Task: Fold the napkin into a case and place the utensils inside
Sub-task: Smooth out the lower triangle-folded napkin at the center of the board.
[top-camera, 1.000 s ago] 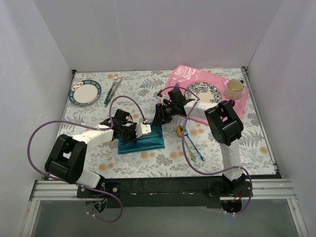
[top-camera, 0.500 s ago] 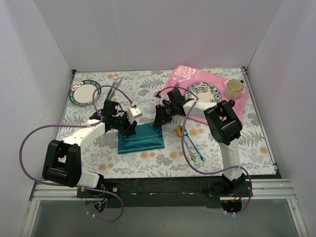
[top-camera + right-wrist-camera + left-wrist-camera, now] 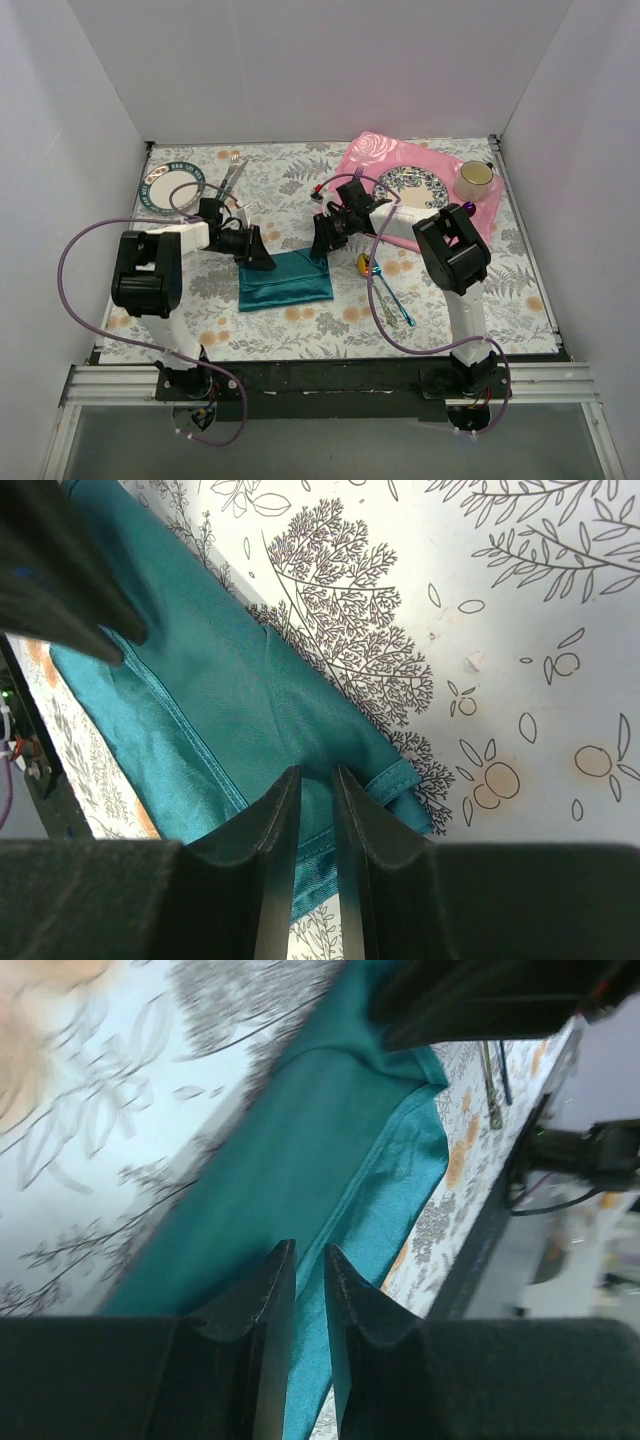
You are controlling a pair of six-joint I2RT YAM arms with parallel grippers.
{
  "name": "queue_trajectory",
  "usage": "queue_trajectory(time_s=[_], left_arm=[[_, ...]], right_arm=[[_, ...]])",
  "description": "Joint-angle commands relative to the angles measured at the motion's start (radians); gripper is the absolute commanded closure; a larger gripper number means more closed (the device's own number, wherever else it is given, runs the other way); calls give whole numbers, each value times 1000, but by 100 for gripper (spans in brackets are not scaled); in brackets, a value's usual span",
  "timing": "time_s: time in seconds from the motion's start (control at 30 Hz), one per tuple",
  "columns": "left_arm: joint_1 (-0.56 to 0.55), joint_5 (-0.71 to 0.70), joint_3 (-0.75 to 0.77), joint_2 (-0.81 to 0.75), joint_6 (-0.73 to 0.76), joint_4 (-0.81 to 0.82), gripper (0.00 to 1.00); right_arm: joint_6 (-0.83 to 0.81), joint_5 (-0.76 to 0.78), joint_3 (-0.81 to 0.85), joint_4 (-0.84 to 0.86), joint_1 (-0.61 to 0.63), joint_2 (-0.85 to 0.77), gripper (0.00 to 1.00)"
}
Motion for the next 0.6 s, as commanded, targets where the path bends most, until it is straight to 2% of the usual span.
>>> queue_trajectory(time_s=[0.0,0.23,0.4,0.53,0.57], left_arm=[[76,154,18,88,-206,31,80],[186,173,-22,234,-332,108,71],[217,148,-50,253,-317,131,69],[218,145,-59,256,-303,129,71],[220,138,-60,254,-291,131,71]], right_arm=[[-99,142,-5,-74,7,25,72],[-137,171,-3,-94,9,34,72],[-169,166,9,-111,9,36,72],[-154,55,47,-111,12,-21,64],[-137,-14,49,-103,12,-58,61]])
